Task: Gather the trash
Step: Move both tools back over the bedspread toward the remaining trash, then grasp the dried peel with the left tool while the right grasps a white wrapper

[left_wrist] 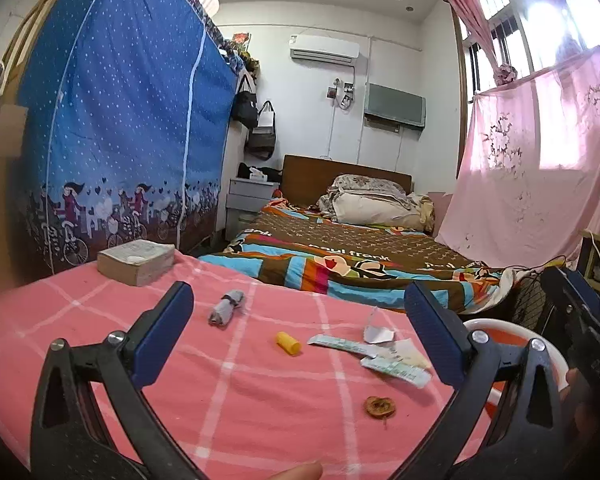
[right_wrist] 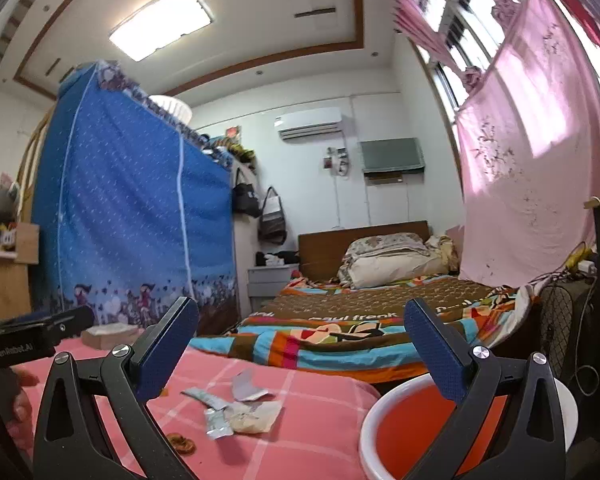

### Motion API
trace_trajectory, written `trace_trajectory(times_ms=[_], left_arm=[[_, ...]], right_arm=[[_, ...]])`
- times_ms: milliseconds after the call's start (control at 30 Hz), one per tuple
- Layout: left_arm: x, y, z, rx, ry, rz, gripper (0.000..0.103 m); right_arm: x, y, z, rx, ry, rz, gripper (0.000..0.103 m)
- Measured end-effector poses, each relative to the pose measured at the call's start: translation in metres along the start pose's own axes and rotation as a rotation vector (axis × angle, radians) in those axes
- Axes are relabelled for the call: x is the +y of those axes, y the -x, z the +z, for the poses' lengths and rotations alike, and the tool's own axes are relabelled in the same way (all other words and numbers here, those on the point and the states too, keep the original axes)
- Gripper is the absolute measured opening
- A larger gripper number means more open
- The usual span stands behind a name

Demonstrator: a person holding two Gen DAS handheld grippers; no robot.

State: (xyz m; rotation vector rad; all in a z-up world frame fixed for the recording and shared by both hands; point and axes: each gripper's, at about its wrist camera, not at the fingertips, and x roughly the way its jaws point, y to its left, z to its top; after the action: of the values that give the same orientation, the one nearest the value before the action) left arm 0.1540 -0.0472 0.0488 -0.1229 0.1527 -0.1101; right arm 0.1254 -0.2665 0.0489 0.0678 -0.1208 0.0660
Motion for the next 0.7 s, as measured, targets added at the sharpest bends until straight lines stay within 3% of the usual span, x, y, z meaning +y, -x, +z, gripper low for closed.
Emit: trace_trajectory(times_ms=[200,367,500,567,633,700], left_arm=[[0.003,0.007,-0.006,-0.014,-0.038,-0.004,0.103],[0.001,0.006,-0.011,0.02,-0.067,-0.033,0.103],[-0.003,-0.003,-0.015,0.09,-0.088,-0.058,0.103],[-0.006,-0.011,-0.018,0.144,-0.103,-0.063,0.103],[-0.008,-0.018,-0.023,0.196,-0.109,-0.08,0.102],[-0.012,-0.028,-0.028,0.274,-0.12,-0.119,0.099]], right_arm=[[0.012,-0.005,-0.01,0.049,0.058,0.03,0.103],[0.017,-0.008,-0.019,0.098,0.102,0.064,0.103],[0.015,-0.013,-0.026,0.154,0.11,0.076,0.103],[0.013,-0.017,-0.029,0.189,0.101,0.088,0.097],[0.012,-0.023,-0.033,0.238,0.094,0.093,0.085],[0.01,-0.027,-0.037,0.276,0.084,0.101,0.081]])
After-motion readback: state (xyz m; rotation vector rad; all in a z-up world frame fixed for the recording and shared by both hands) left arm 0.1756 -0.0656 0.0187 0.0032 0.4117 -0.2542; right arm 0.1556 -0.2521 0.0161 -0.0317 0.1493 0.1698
